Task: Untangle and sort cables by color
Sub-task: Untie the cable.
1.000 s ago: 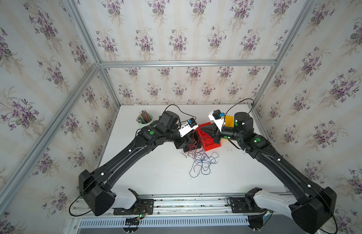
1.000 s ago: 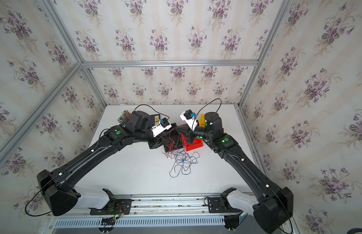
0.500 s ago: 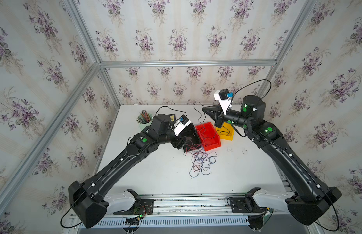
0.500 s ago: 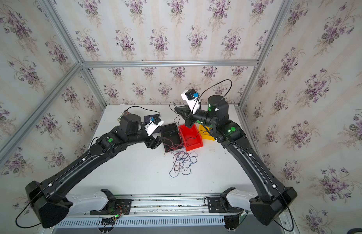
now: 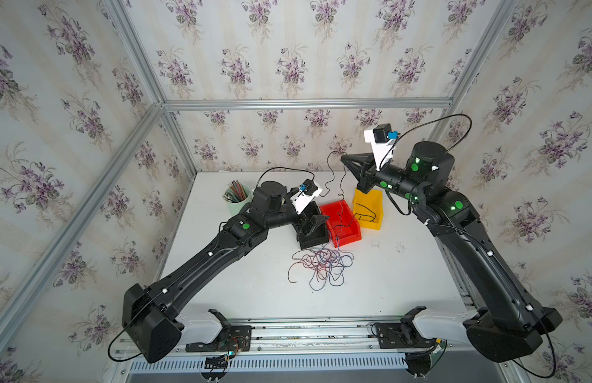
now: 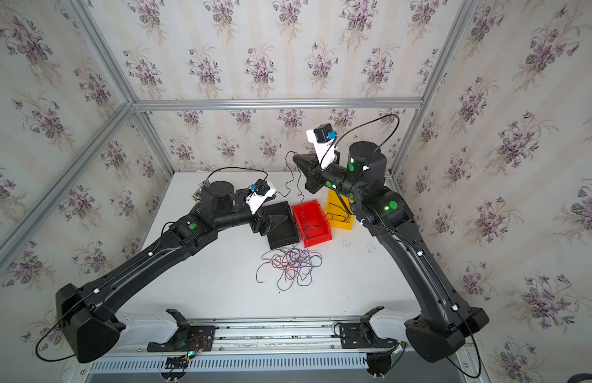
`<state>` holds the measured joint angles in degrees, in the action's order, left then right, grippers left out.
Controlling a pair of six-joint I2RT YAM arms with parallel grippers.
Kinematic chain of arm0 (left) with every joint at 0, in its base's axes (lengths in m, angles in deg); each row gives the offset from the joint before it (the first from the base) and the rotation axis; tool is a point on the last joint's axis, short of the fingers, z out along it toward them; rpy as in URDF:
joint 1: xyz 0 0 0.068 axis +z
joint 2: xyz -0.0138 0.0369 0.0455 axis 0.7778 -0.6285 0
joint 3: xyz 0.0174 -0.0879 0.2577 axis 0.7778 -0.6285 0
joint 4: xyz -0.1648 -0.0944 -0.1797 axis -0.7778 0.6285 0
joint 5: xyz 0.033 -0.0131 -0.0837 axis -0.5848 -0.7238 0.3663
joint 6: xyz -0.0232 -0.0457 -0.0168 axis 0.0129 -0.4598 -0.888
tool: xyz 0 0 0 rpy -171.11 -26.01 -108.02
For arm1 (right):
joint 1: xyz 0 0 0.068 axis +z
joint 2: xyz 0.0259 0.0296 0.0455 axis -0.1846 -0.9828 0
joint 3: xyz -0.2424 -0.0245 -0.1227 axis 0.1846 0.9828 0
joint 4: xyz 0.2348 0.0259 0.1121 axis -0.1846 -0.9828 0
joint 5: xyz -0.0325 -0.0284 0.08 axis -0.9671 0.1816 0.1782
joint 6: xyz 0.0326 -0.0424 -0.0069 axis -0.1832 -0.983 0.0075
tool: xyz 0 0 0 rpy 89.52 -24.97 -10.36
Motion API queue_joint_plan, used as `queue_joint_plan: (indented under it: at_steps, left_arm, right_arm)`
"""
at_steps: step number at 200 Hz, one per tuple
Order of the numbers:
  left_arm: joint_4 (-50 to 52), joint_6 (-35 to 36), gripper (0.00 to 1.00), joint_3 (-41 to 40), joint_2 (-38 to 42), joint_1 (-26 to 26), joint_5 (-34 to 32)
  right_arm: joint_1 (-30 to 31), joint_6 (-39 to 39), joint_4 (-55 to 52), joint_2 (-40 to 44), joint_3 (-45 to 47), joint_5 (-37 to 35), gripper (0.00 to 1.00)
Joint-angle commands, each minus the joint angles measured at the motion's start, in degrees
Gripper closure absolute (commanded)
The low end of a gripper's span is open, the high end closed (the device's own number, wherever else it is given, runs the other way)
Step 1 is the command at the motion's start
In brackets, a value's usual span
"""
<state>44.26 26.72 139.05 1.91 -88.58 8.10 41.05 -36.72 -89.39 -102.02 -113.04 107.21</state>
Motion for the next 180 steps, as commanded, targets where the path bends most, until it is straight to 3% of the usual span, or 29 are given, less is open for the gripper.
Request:
queue_joint_plan:
  at_steps: [1, 43, 73, 130, 155, 180]
  left_arm:
    - [-2.3, 0.0, 0.12, -1.5, 0.2, 0.0, -0.6]
    - [0.2, 0.2, 0.12, -2.9, 1.2, 0.1, -2.9]
    - [0.2, 0.0, 0.11, -5.0, 2.5, 0.1, -2.9]
    - [-7.0, -1.1, 0.11, -3.5, -3.0, 0.0, 2.2]
    - [-6.8, -0.6, 0.11, -1.8, -4.8, -0.1, 3.1]
    - [-7.8, -1.0, 0.11, -2.9, -5.0, -0.1, 3.7]
  right_arm:
    - [0.0, -1.2, -0.9, -1.1, -3.8, -8.4, 1.0]
    - [-1.8, -4.9, -0.1, -3.3, -5.0, -11.6, 1.0]
    - [-5.0, -2.0, 3.6, -3.5, -7.1, -10.6, 1.0]
    - [-5.0, 1.3, 5.8, -9.2, -29.2, -7.4, 1.0]
    - [-6.1, -0.6, 5.1, -10.2, -28.9, -9.4, 1.0]
    - [-8.9, 3.6, 5.7, -8.5, -20.8, -6.5, 1.0]
